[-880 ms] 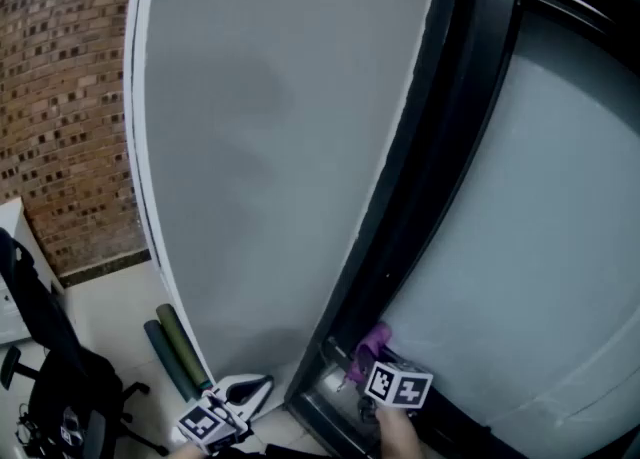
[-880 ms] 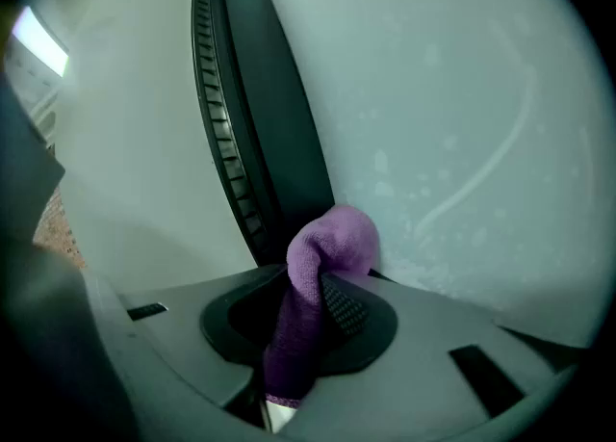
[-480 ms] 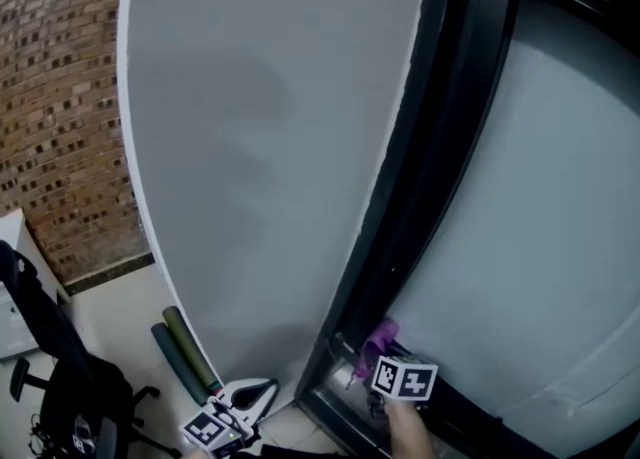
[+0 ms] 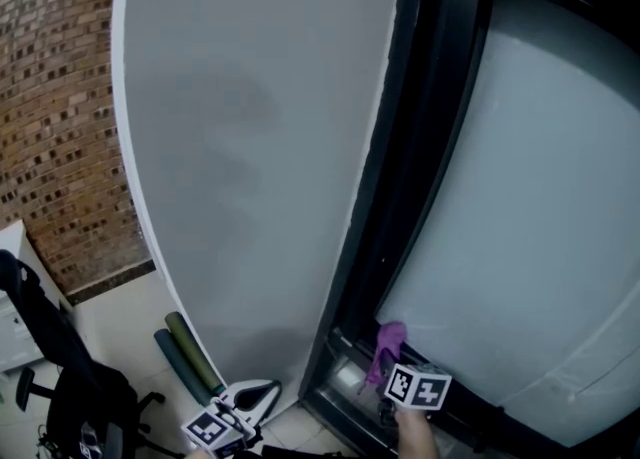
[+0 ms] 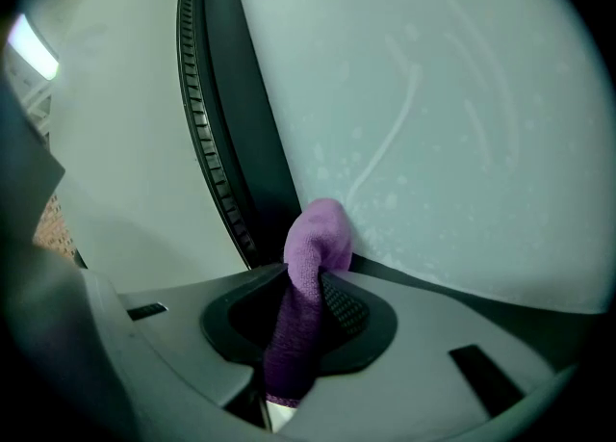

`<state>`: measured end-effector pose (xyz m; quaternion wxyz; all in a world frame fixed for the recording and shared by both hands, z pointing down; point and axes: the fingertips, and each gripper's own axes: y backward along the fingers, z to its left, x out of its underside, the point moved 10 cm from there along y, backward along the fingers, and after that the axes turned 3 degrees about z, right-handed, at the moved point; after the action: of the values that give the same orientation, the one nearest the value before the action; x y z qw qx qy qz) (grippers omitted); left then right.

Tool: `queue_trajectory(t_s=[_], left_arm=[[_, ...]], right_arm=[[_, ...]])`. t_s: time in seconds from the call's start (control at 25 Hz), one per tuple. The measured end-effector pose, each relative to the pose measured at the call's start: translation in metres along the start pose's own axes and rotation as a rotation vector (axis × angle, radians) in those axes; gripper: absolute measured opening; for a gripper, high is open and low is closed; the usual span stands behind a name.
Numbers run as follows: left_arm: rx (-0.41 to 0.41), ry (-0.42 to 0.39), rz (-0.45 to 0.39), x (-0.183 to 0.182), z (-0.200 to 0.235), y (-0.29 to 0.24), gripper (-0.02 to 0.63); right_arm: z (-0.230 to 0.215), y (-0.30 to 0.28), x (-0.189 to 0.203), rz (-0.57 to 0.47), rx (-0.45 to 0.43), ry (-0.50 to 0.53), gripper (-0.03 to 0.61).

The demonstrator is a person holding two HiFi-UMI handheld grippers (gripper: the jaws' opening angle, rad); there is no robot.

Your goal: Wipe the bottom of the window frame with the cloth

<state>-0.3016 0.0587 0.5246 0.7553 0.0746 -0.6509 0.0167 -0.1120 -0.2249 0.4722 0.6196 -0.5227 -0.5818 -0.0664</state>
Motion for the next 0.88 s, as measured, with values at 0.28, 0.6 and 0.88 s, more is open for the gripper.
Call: queue_trajectory(t_s=[0.28, 0.6, 0.88], left_arm=[[0.072, 0.001, 0.036, 0.005, -0.009, -0.012, 0.004], [0.145, 0.004, 0.037, 0.006, -0.017, -0.029, 0.003], [0.212, 0.0, 0.044, 0.006, -0.019, -0.045, 0.005]], right_arm=[[-0.018, 0.022, 0.017, -0.02, 0.049, -0.038, 0.084], [-0.033, 0.043, 0.03, -0.038, 0.098, -0.081, 0.084], [-0.043, 0.058, 0.038, -0.063, 0.153, -0.092, 0.084]])
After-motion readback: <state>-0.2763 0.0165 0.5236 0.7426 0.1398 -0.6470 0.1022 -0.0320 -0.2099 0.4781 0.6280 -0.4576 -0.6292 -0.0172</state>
